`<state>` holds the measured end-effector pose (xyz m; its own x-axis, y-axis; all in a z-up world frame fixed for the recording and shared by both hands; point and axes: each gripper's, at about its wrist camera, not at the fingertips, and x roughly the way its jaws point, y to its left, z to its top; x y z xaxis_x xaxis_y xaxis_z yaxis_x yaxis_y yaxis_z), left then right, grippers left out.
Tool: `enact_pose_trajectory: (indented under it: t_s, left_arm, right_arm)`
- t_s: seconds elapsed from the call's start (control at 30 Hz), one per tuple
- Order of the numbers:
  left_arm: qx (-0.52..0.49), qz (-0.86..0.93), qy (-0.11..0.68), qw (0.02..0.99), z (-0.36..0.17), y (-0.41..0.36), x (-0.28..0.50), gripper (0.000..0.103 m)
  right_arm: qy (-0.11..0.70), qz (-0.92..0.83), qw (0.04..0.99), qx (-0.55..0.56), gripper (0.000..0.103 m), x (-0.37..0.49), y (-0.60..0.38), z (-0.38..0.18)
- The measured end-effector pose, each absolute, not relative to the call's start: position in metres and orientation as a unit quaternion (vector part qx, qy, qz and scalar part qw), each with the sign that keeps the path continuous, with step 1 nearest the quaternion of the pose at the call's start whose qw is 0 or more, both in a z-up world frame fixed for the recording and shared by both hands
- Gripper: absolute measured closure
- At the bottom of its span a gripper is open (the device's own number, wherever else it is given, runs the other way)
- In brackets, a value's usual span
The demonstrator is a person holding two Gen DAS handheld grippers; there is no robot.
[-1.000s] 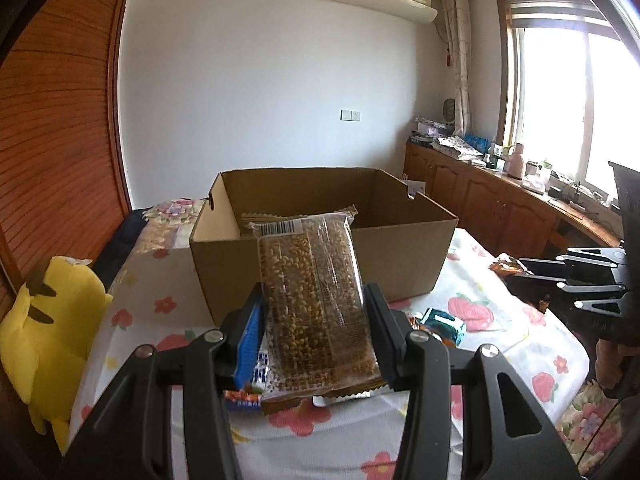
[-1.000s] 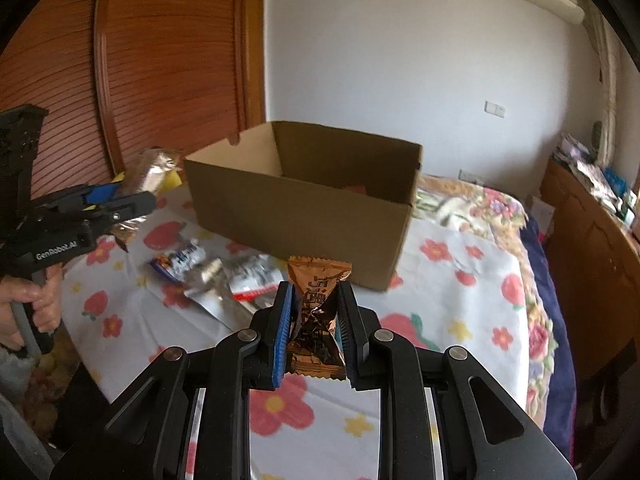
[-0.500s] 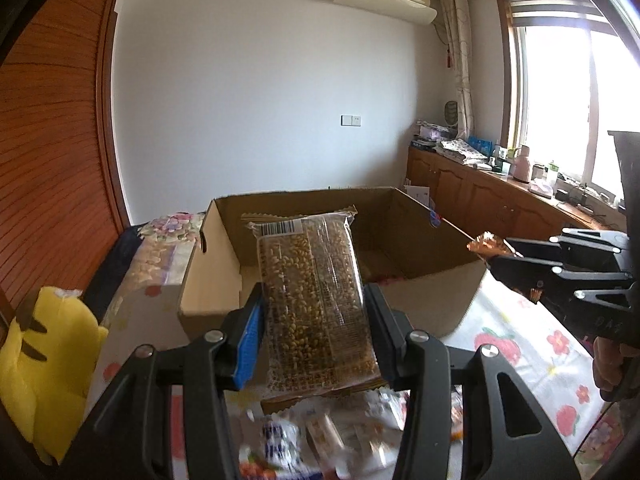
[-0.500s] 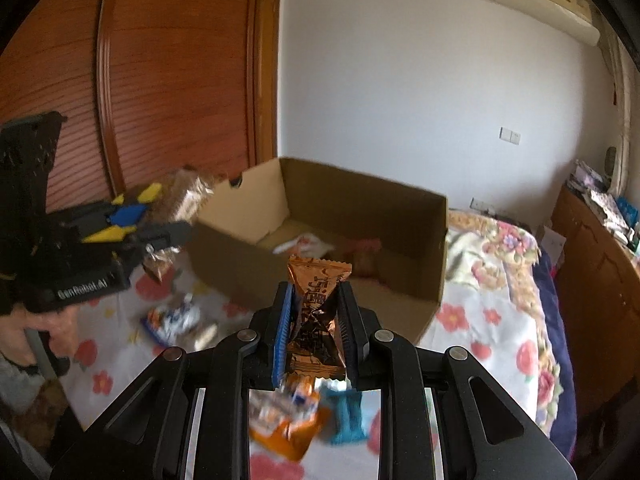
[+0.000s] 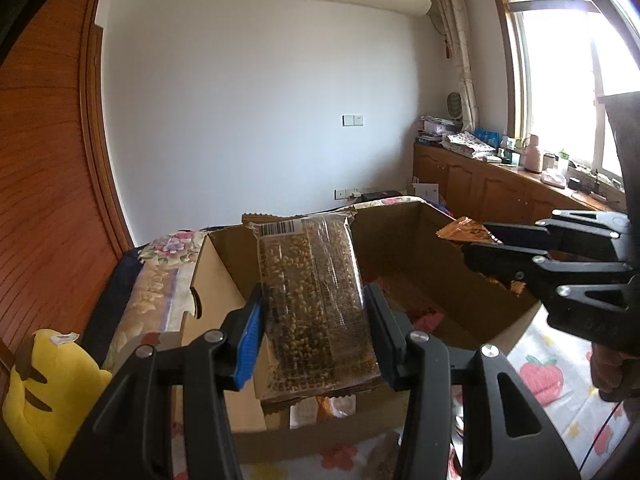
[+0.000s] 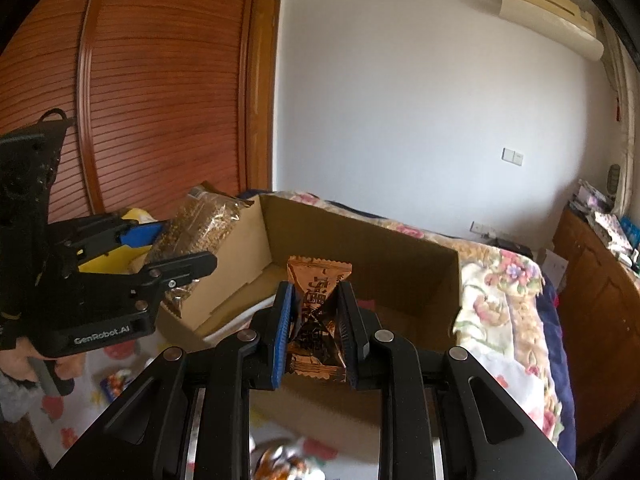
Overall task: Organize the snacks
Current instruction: 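Lift both snacks over the box and release them inside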
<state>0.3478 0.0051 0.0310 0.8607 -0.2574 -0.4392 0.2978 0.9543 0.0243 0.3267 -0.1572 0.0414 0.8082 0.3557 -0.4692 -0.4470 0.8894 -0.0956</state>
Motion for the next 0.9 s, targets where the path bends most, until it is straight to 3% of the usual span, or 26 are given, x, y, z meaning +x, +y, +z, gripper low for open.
enact_pose_trajectory:
  t_s: [0.43,0.6,0.8,0.9]
  left_arm:
    - [0.023,-0.137,0.250,0.958,0.015,0.011,0.373,0.055]
    - [0.030,-0.133,0.256,0.957,0.012,0.004,0.373,0.045]
    - [0.036,-0.138,0.252,0.957,0.013,0.002,0.361,0.043]
    - [0.049,-0.138,0.245,0.958,0.015,0.001,0.345,0.043]
  right_arm:
    - [0.258,0.202,0.940,-0.089,0.082,0.368,-0.162,0.019]
    - [0.280,0.203,0.935,-0.085,0.081,0.375,-0.166,0.007]
    - [0.294,0.204,0.931,-0.074,0.066,0.375,-0.168,0.003]
    - [0.293,0.208,0.931,-0.069,0.066,0.365,-0.172,0.008]
